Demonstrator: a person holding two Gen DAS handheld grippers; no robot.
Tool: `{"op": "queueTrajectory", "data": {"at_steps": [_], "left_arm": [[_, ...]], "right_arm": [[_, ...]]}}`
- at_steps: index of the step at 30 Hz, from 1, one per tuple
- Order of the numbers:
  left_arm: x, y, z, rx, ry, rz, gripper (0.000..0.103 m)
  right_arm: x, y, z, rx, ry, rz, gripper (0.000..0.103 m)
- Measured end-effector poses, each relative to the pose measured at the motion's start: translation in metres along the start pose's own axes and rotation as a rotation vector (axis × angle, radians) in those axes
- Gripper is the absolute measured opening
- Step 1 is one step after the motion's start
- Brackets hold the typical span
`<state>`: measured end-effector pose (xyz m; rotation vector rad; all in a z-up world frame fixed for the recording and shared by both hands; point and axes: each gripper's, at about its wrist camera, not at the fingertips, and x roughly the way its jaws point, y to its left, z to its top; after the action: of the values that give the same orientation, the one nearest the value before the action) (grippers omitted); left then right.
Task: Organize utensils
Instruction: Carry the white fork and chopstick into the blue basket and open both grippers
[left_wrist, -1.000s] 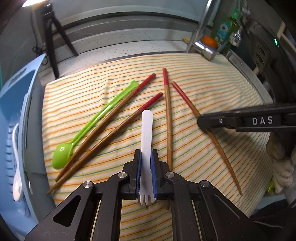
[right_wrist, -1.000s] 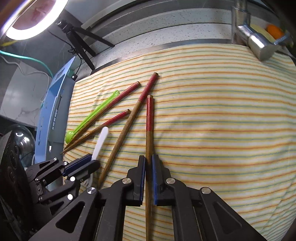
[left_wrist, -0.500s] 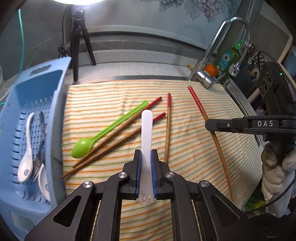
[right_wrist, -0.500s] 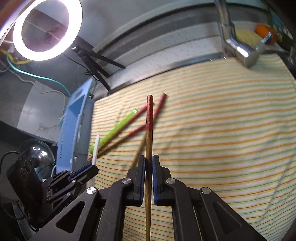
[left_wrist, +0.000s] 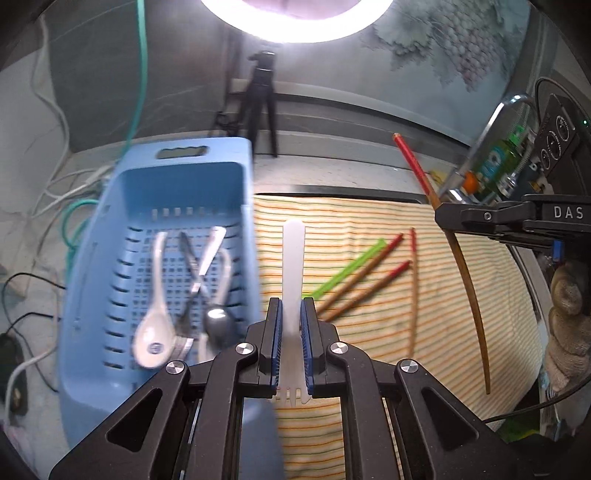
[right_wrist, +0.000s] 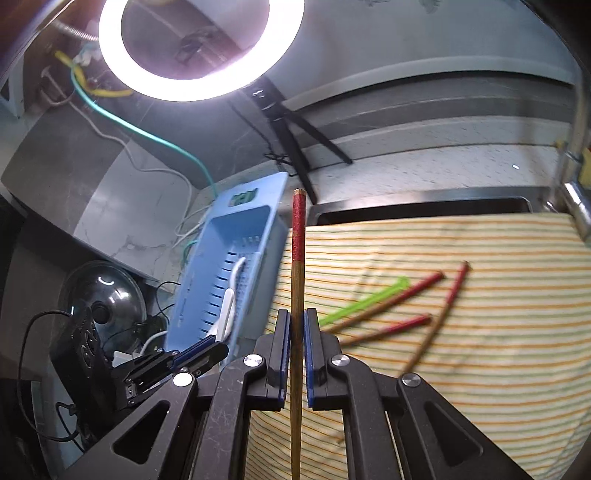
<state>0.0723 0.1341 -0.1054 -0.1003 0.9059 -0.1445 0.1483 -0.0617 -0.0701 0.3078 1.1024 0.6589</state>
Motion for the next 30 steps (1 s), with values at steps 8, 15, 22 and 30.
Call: {"op": "queueTrajectory", "data": {"at_steps": [8,15,22,30], "left_arm": [[-0.007,0.049,0.006,-0.061,-0.006,0.064,0.009],[0.0,0.073,0.008,-0.087,0.014,0.096,0.009],[0.008,0.086,0.007,-0.11,0.04,0.099,0.009],[0.005,0.09,0.008,-0.127,0.042,0.109,0.015]], "right_arm": [[0.047,0.055,0.022,-0.066,0.029,0.041,0.007],[0.098,0.087,0.029,-0.092,0.091,0.05,0.007],[0.134,0.097,0.03,-0.068,0.134,0.054,0.007],[0.148,0.105,0.028,-0.075,0.154,0.037,0.014]]}}
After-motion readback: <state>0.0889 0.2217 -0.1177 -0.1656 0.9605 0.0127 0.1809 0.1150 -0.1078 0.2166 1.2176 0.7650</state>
